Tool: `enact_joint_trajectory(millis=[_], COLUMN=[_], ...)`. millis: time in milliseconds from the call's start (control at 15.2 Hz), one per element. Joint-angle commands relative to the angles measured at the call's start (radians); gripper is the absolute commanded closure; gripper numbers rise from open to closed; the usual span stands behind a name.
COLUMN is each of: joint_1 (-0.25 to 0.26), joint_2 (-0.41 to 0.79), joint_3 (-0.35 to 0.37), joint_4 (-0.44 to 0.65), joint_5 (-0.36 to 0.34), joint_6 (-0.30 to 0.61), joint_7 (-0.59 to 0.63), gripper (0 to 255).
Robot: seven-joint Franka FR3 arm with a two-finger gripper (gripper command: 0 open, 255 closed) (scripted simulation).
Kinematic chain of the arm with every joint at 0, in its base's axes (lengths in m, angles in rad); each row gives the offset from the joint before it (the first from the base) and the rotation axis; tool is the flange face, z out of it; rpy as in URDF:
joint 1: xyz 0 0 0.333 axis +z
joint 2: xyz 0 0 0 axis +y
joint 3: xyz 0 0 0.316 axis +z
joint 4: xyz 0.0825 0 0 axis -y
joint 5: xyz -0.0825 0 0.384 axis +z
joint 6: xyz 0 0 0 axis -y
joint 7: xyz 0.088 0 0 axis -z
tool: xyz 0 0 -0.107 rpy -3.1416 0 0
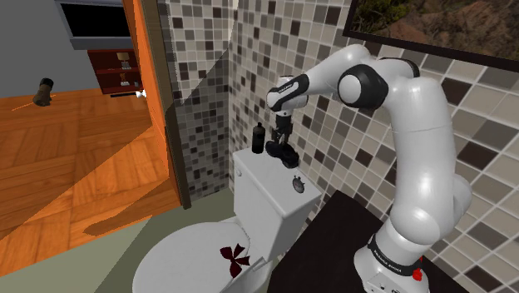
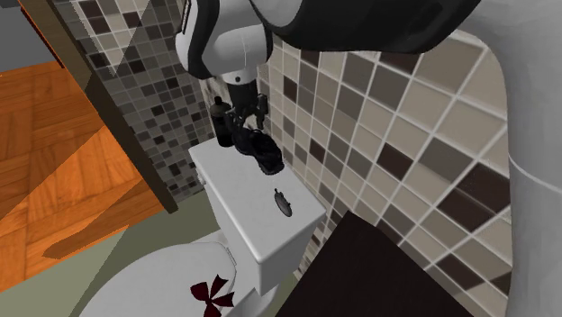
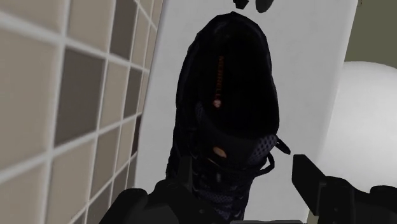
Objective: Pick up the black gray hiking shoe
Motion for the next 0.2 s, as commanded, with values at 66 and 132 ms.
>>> enact_joint_trajectory(millis=[66,132], joint_1=[0.002,0.002], joint_2=[-0.019,-0.019], joint_3=[-0.002,-0.002], joint_4=[0.000,0.000], joint_5=[-0.003,-0.003], joint_6=[-0.018,-0.018], joint_7=[0.002,0.002], gripper=[255,255])
